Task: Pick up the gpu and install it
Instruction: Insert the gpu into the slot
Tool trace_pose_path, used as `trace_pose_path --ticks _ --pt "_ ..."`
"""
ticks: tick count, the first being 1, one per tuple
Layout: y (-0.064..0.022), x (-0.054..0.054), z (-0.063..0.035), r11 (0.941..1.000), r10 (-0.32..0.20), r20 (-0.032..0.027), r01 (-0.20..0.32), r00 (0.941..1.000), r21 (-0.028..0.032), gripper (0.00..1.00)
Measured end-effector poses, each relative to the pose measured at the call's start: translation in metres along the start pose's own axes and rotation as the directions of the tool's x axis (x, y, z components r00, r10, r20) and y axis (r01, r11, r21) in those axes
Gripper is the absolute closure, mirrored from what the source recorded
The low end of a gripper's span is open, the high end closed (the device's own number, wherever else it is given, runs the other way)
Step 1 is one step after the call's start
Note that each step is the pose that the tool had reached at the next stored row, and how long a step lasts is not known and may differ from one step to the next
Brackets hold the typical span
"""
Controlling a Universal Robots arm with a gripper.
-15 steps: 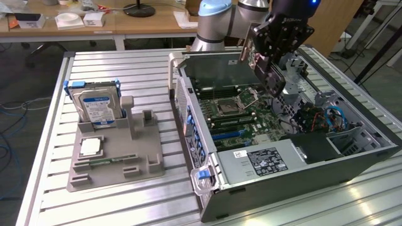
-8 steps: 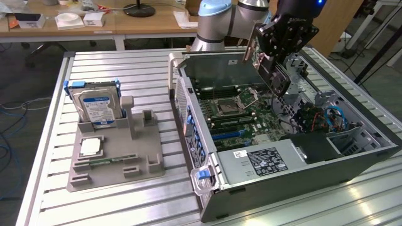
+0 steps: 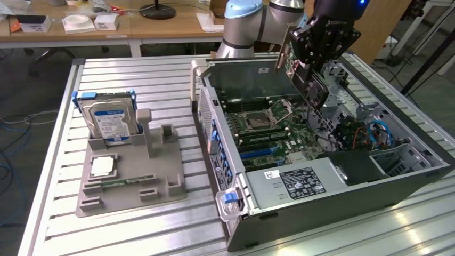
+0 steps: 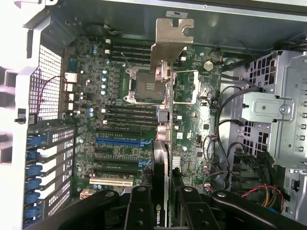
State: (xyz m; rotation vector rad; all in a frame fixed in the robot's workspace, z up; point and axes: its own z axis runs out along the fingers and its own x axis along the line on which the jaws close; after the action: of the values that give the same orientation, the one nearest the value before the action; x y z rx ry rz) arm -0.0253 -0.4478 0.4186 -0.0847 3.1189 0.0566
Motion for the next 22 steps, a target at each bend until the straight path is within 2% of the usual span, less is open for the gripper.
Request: trace_pose_path --ticks 9,16,22 --pt "0.0 0.0 0.0 0.9999 -0.012 -0.0004 0.012 0.9999 -0.0003 0.74" --pt "0.0 0.0 0.0 0.998 -0.062 -0.0021 0.062 0.998 -0.0014 0.74" --pt "0.0001 -0.0001 0.0 0.9938 -0.111 -0.0038 0.111 0.9938 -0.0027 0.74"
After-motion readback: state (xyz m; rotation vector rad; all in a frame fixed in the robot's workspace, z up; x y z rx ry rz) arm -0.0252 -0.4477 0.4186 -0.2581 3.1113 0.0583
